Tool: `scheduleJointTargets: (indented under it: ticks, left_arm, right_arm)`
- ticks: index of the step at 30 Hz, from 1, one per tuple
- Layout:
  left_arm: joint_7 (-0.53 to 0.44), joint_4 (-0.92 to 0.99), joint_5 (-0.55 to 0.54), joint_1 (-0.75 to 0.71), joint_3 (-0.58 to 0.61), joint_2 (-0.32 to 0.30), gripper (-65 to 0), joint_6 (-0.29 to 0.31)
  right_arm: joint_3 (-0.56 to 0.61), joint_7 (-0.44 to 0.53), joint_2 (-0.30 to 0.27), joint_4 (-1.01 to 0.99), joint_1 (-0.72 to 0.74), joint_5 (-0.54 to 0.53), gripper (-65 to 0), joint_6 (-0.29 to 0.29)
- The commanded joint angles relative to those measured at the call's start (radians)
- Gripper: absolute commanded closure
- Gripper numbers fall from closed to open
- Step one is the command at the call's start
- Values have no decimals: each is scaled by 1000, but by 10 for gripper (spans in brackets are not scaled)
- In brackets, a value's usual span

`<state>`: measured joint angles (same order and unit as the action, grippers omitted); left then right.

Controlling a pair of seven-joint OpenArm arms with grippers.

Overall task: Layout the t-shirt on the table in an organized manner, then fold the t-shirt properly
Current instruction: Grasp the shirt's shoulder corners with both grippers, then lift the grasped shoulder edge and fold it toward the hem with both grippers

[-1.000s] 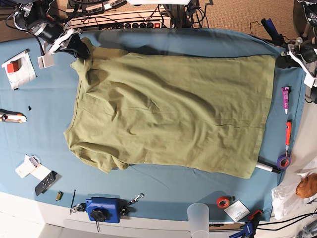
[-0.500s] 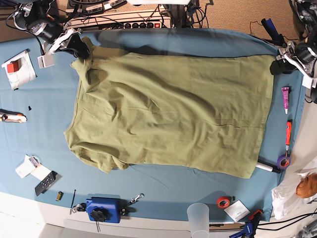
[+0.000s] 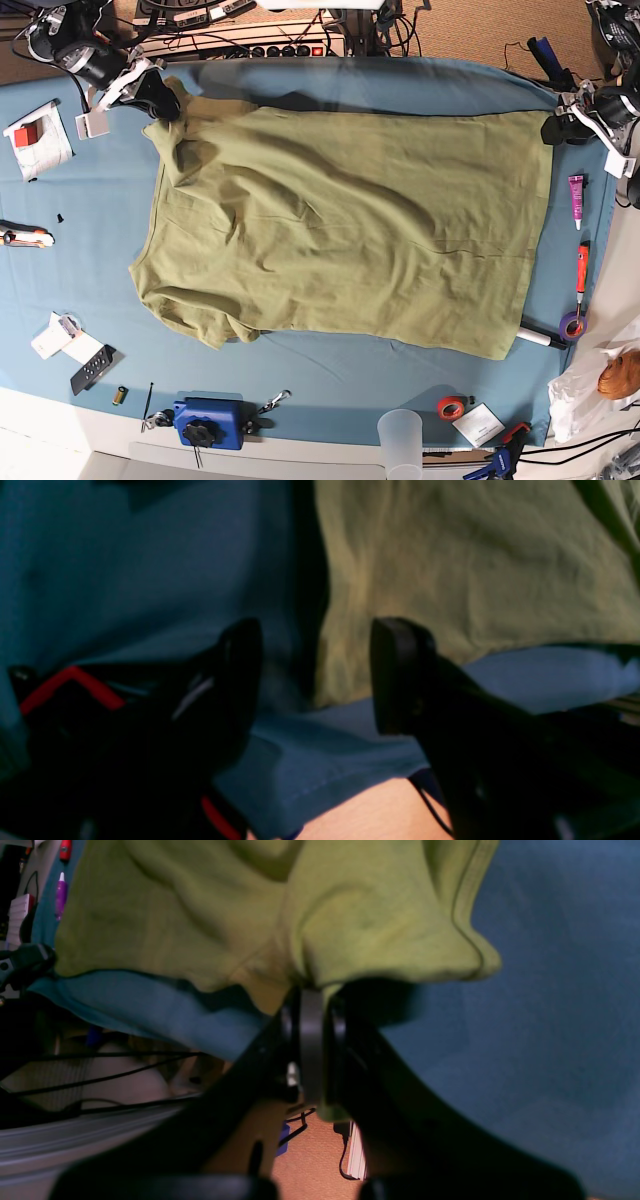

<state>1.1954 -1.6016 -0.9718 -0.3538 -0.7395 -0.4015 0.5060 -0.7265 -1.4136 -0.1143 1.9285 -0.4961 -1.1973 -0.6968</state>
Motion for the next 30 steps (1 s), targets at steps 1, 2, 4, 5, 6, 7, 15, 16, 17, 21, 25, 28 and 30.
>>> scheduleJointTargets:
  ticks: [1,2,4,5,6,7,15,16,17,21,25,28,30]
  left_arm:
    - [39,0,10,-13,6,-2,-308,-10]
    - [39,0,3,-12,11,0,-278,-11]
    - [48,0,-51,-13,17,5,-199,-10]
    - [55,0,-80,-12,19,10,-158,-10]
    - [54,0,-101,-12,19,17,-118,-7]
    - [54,0,-107,-12,19,22,-78,-7]
    - [53,0,-107,-11,19,23,0,-6]
    - [51,0,-107,-11,19,18,0,-6]
    - [45,0,-107,-12,19,10,0,-6]
    - [15,0,-107,-6,19,-40,0,-6]
    - [18,0,-108,23,19,-93,0,-7]
    - [36,0,-135,41,19,-117,0,-7]
    - [41,-5,-160,40,19,-123,0,-7]
  right_arm:
    - [-8,17,-13,16,-2,-18,0,-1]
    - [-8,17,-13,16,-2,-18,0,-1]
    - [-8,17,-14,16,-2,-18,0,-1]
    - [-8,17,-13,16,-2,-18,0,-1]
    - [-8,17,-13,16,-2,-18,0,-1]
    - [-8,17,-13,16,-2,-18,0,-1]
    - [-8,17,-13,16,-2,-18,0,-1]
    - [-8,17,-13,16,-2,-18,0,-1]
    - [-8,17,-13,16,-2,-18,0,-1]
    - [-8,17,-13,16,-2,-18,0,-1]
    - [-8,17,-13,16,-2,-18,0,-1]
    - [-8,17,-13,16,-2,-18,0,-1]
    - [-8,17,-13,16,-2,-18,0,-1]
